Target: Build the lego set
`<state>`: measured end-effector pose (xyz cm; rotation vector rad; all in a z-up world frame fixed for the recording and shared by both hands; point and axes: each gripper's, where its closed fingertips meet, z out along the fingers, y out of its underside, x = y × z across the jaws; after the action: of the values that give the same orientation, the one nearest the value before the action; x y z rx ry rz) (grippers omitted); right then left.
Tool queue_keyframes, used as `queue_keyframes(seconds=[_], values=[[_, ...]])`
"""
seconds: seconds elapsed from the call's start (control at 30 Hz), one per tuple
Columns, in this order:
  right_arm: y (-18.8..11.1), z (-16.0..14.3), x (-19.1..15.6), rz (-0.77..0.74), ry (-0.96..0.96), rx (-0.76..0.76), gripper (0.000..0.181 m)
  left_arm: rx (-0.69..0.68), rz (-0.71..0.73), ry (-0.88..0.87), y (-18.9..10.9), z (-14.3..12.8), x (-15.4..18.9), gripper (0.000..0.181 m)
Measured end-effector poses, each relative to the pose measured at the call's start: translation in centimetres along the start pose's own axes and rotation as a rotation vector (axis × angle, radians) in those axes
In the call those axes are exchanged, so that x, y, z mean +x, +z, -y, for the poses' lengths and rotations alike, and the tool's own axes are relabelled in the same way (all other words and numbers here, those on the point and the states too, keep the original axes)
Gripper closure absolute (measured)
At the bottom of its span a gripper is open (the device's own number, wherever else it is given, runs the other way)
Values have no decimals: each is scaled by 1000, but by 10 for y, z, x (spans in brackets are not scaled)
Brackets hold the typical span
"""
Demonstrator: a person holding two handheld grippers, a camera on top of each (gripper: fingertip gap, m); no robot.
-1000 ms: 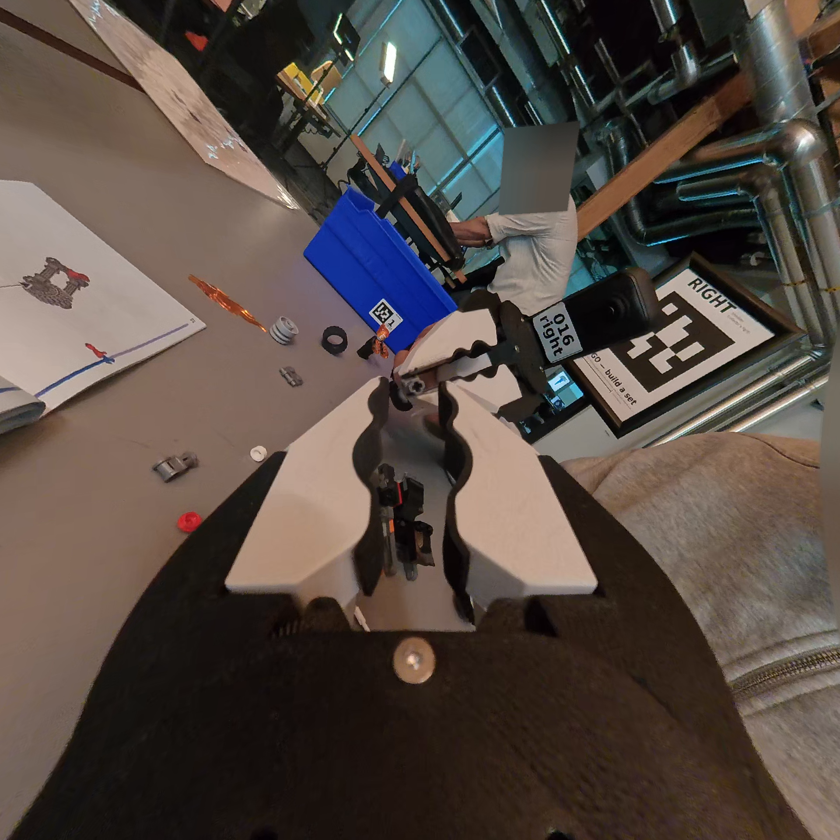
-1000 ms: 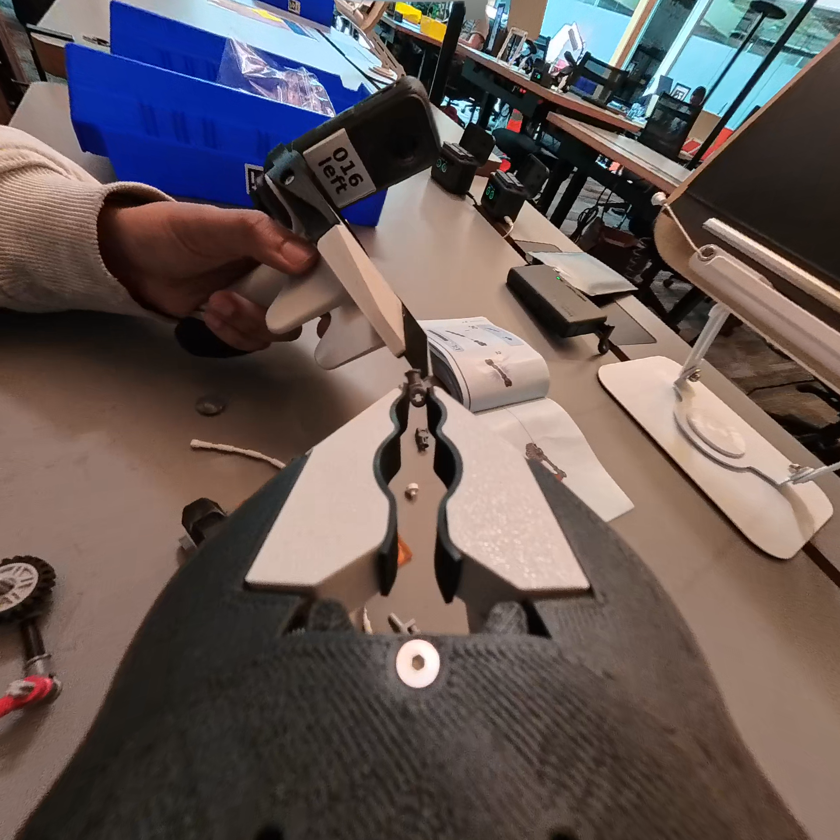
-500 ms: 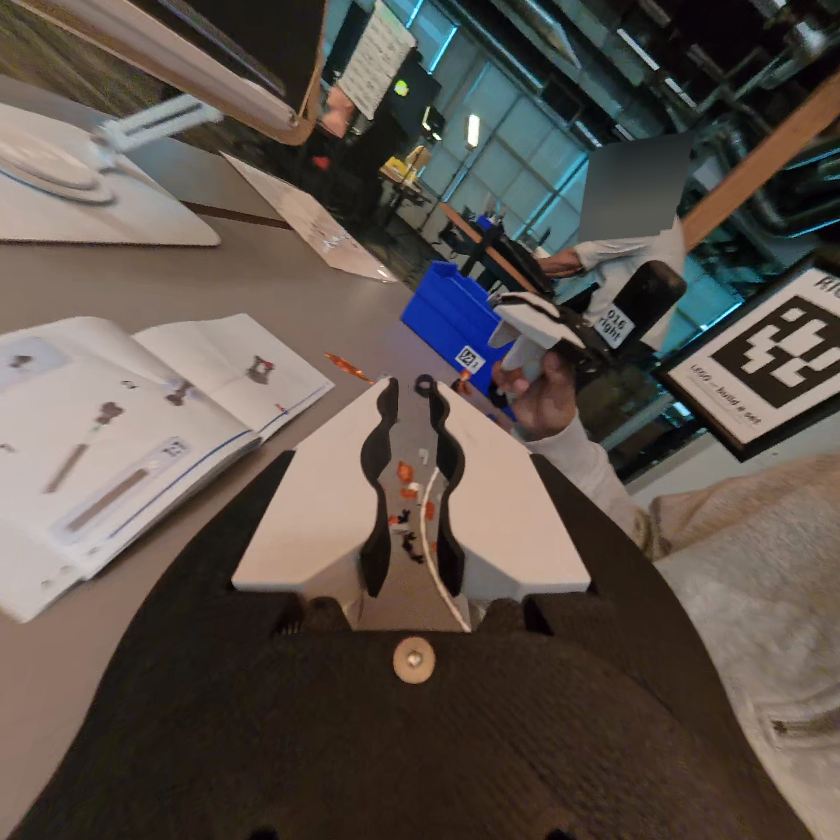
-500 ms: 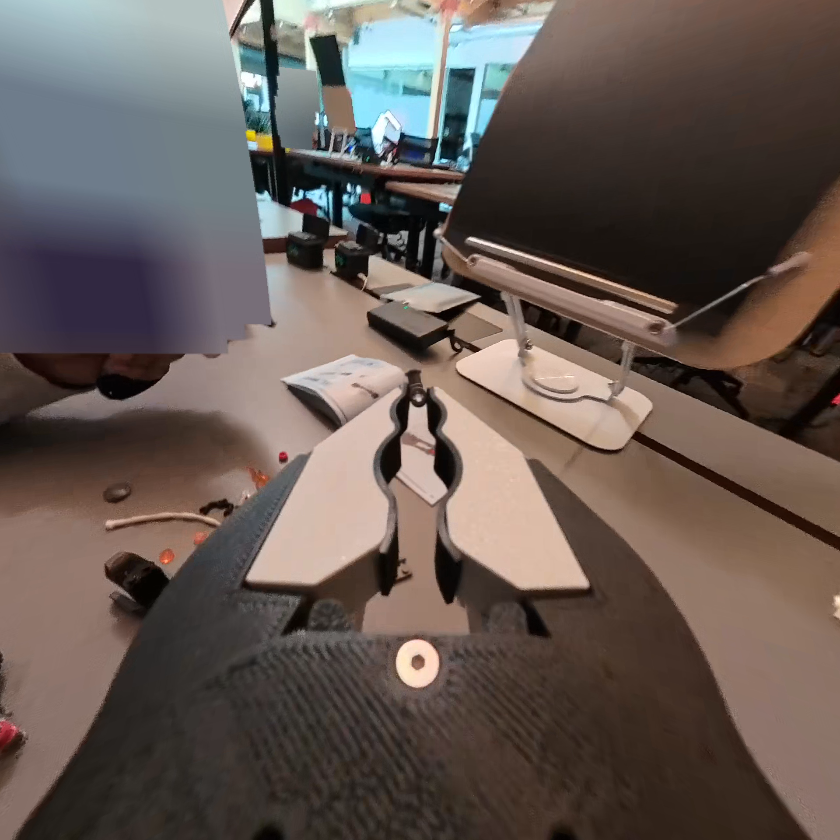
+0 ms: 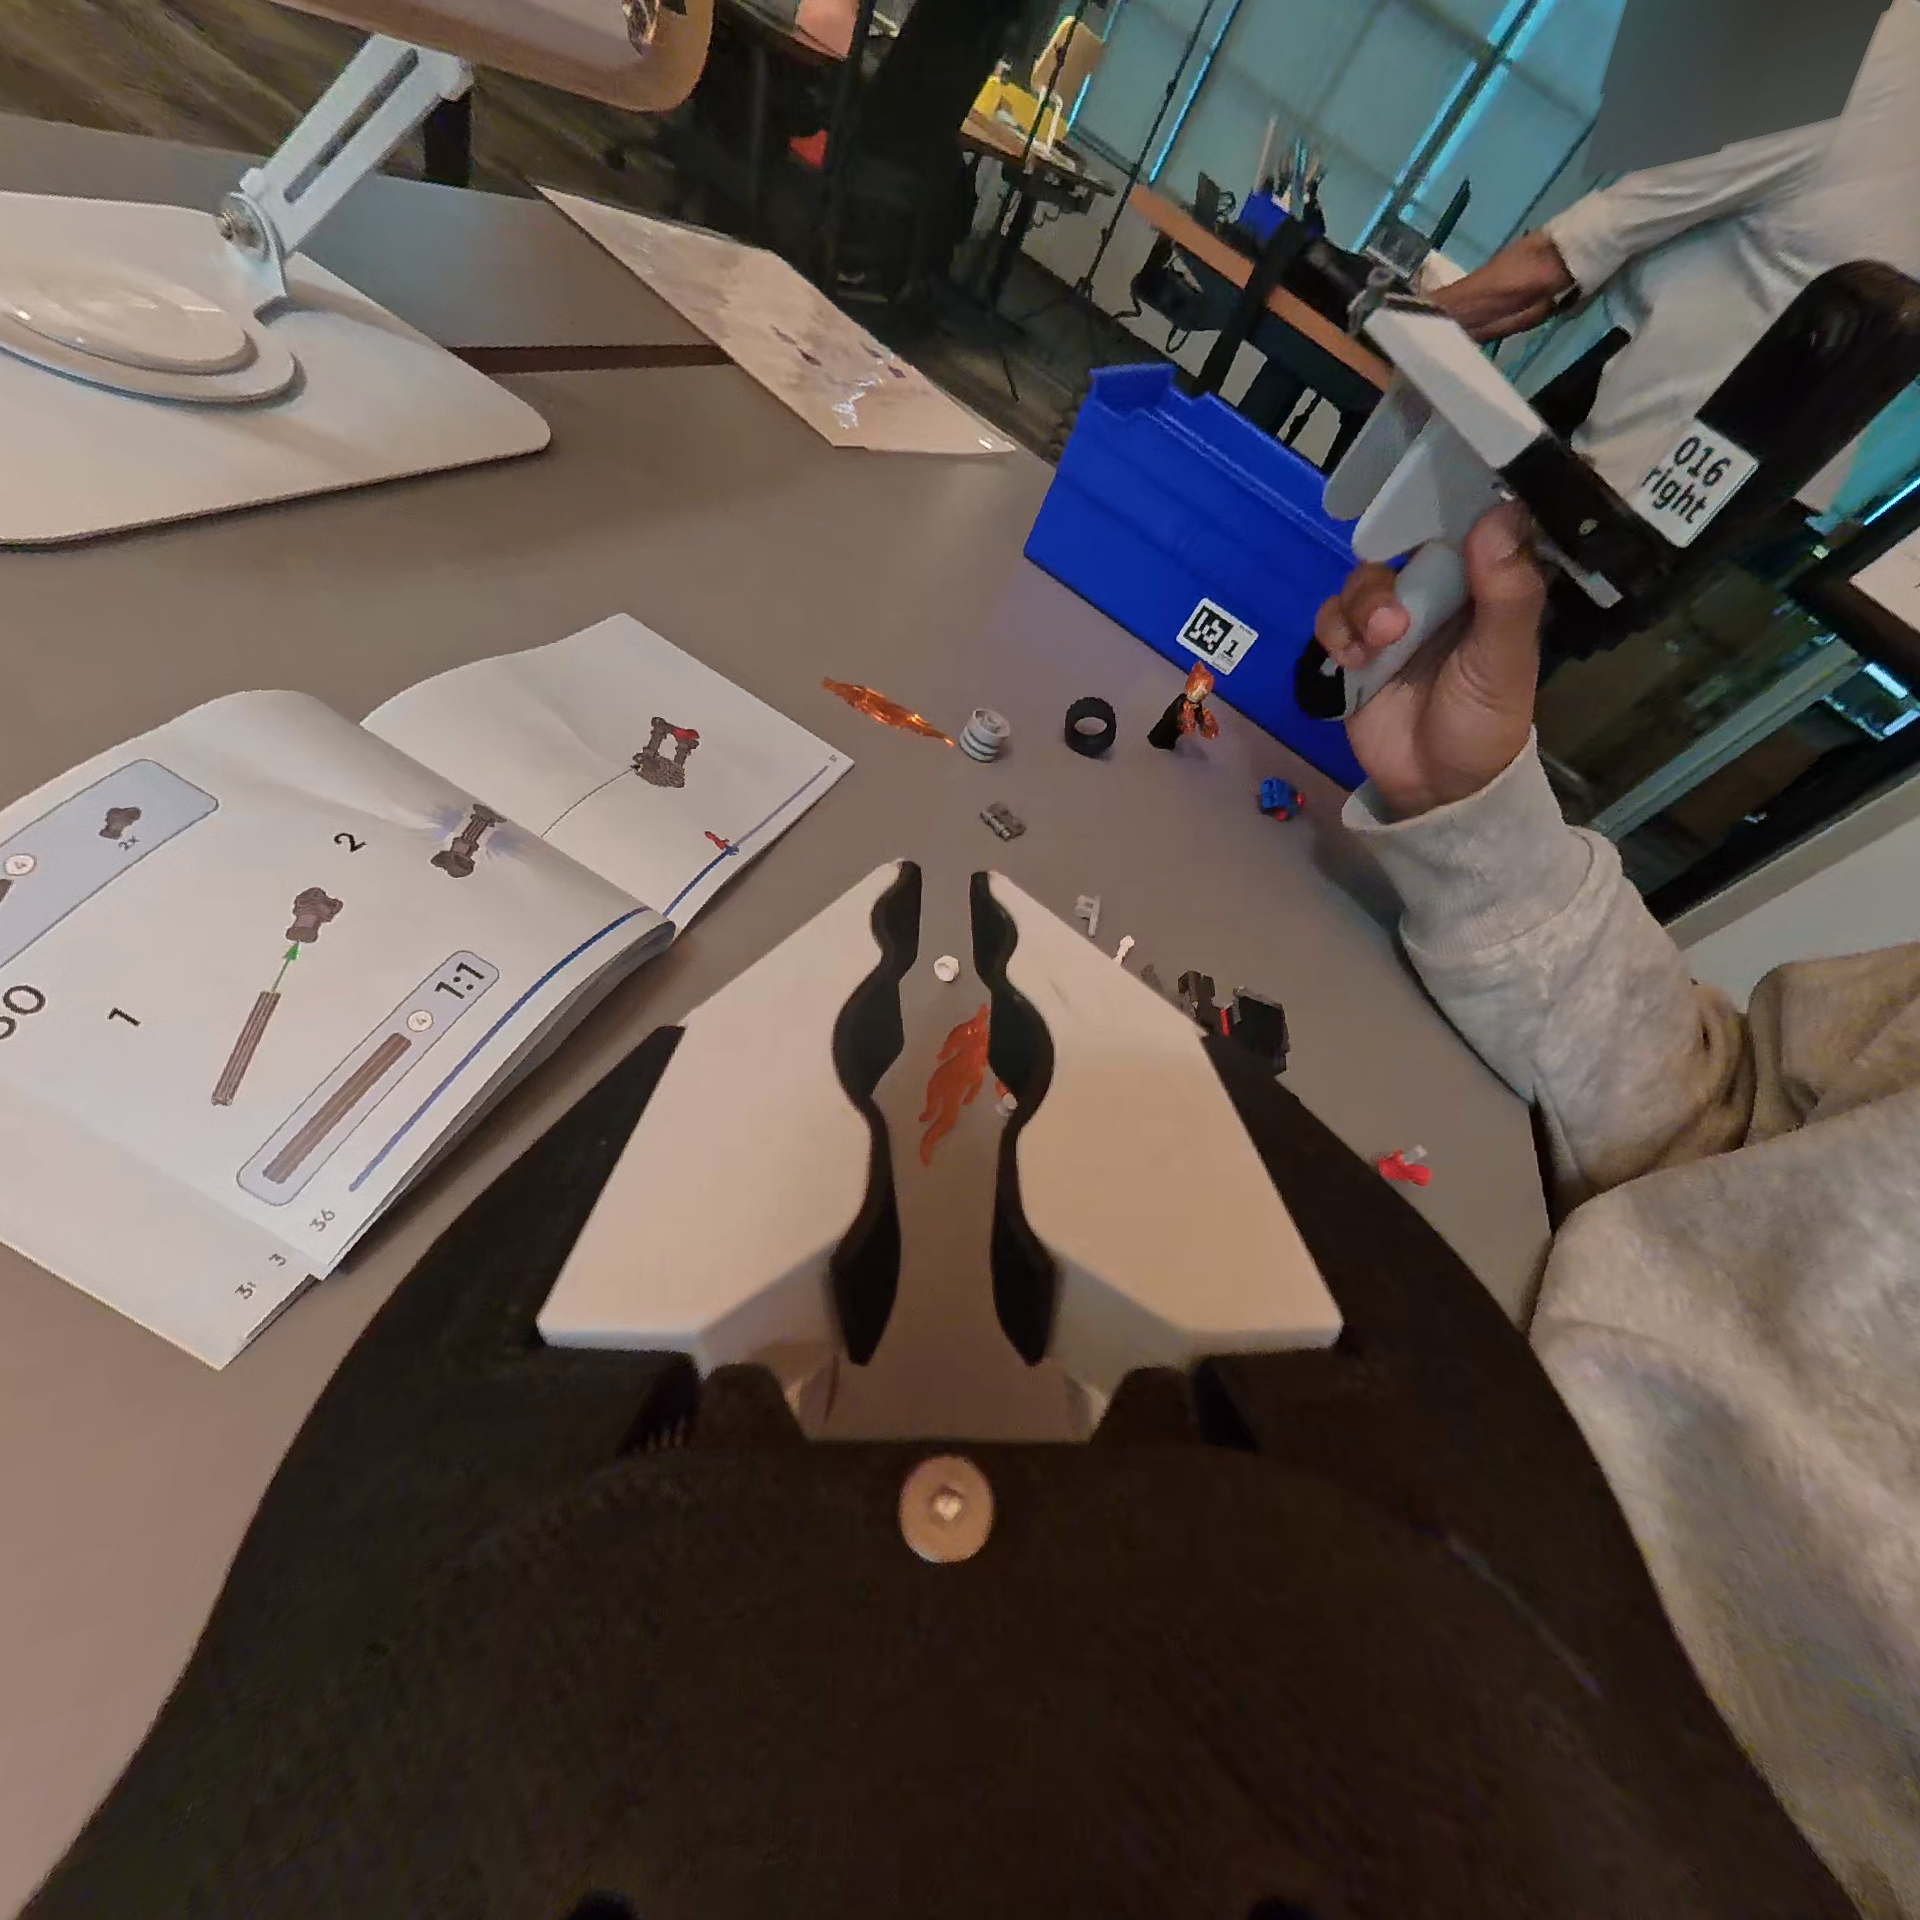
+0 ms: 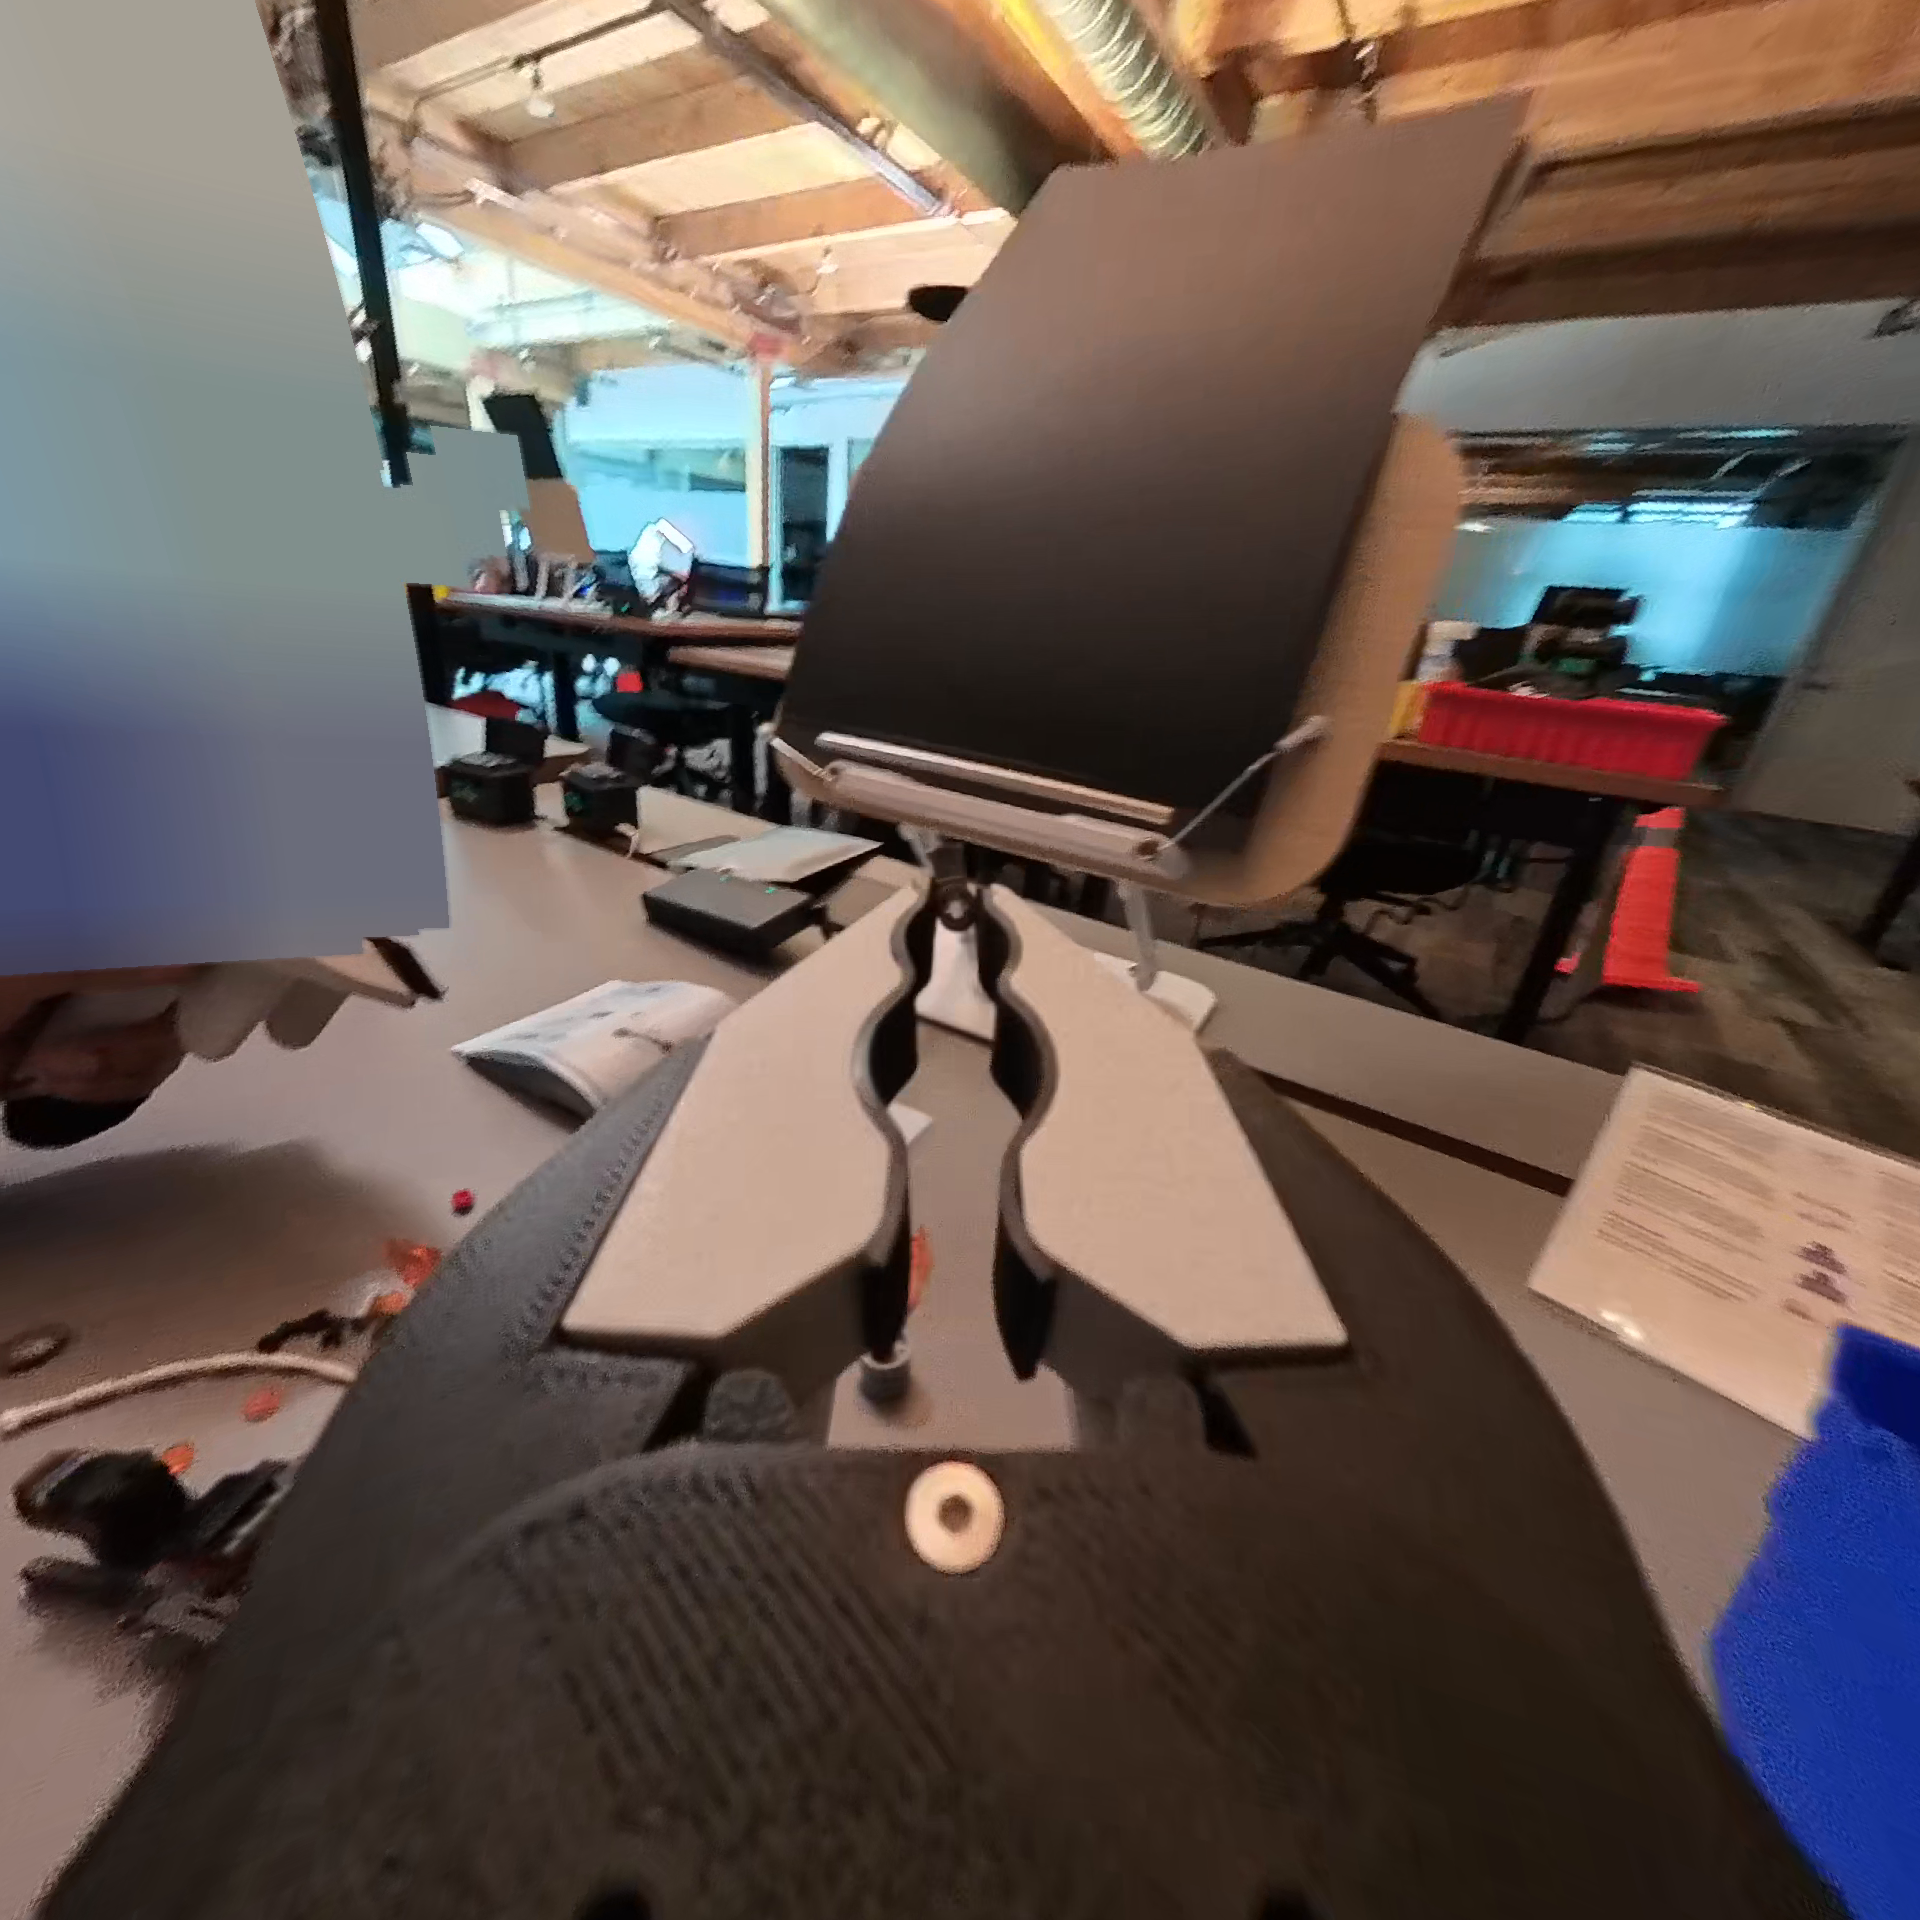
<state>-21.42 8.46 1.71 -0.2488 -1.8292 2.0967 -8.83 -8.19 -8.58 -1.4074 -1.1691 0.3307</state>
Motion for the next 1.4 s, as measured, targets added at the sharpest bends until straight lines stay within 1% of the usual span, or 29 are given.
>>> queue_keyframes(seconds=[0.17,0.3,0.4,0.57,0.77,1.0,1.4], values=[[-30,19,35,-108,78,132,177,-8,2,3,1,-2,-1,173],[-41,23,48,-128,150,189,177,-14,5,1,2,-4,-2,173],[-42,25,47,-104,187,207,177,-20,9,2,3,-6,-4,173],[-41,27,39,-71,156,209,177,-22,12,0,4,-6,-6,173],[-35,23,29,-5,190,193,177,-21,10,0,4,-6,-5,172],[-27,17,20,27,173,153,177,-25,6,4,5,-7,-4,172],[-25,14,15,49,177,143,177,-36,5,6,6,-9,-4,172]])
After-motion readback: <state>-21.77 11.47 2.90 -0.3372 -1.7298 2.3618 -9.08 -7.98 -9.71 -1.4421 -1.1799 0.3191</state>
